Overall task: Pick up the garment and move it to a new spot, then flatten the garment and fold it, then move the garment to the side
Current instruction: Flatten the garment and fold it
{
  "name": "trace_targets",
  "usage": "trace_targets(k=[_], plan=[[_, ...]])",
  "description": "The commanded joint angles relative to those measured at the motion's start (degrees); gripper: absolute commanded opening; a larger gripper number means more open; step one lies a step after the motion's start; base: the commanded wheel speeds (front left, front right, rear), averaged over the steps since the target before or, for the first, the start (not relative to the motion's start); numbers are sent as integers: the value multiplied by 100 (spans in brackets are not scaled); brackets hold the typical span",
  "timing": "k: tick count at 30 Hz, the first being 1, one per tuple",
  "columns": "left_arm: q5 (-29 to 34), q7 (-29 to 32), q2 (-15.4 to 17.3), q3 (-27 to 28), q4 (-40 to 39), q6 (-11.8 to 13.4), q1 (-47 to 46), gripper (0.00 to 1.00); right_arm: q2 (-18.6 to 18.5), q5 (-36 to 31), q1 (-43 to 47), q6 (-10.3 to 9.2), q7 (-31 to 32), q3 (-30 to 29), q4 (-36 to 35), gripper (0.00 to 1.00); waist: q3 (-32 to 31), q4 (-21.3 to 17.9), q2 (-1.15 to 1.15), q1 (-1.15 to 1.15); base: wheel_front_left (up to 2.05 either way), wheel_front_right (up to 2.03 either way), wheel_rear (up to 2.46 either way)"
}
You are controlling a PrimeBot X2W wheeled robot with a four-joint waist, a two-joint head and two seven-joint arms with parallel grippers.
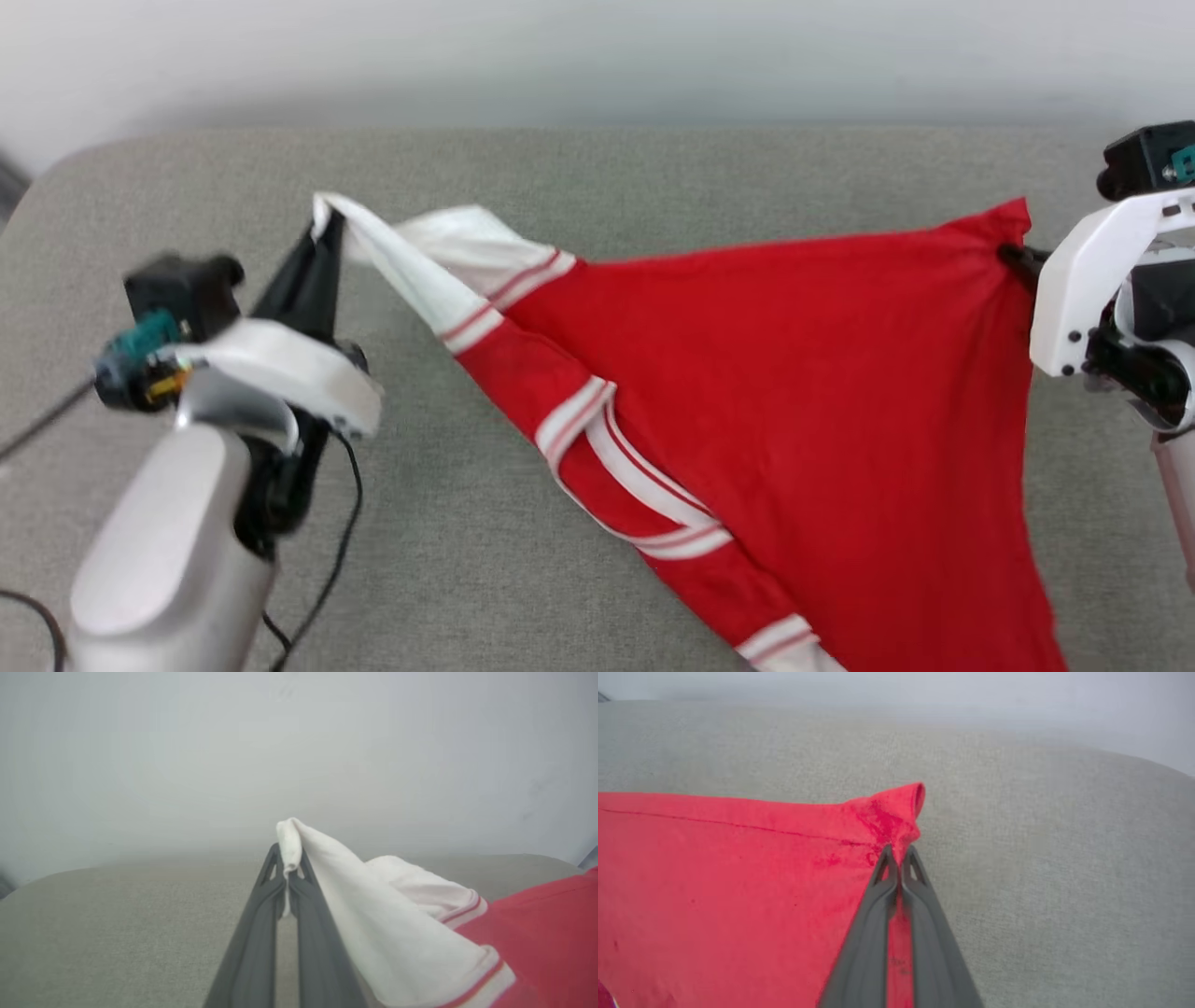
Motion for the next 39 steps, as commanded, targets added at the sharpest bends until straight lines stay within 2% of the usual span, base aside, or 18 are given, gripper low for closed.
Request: trace_targets(k=[1,9,18,30,39], plan=[[-31,2,11,20,55,-16,-113,0,30,-40,-101,-2,-72,-28,11,0,-141,-102,0,0,0,0,0],[-100,6,-165,72,1648,-352,-1836,0,173,-271,-686,-3,-620,-216,407,0,-317,-267,0,0,0,0,0],[197,-406,-181,-21,2790,-616,-3685,0,162,-624,-1668,-3,-1280,-424,585,0,54,-368,0,0,0,0,0],[568,-827,69,-36,3164,-715,-5805,0,18,-1038,-3510,-4,-2163,-396,679,0,1208,-482,0,0,0,0,0],[676,-922,121,-112,3308,-783,-6532,0,58,-1158,-4480,-4,-2486,-290,1019,0,2041,-512,0,0,0,0,0]])
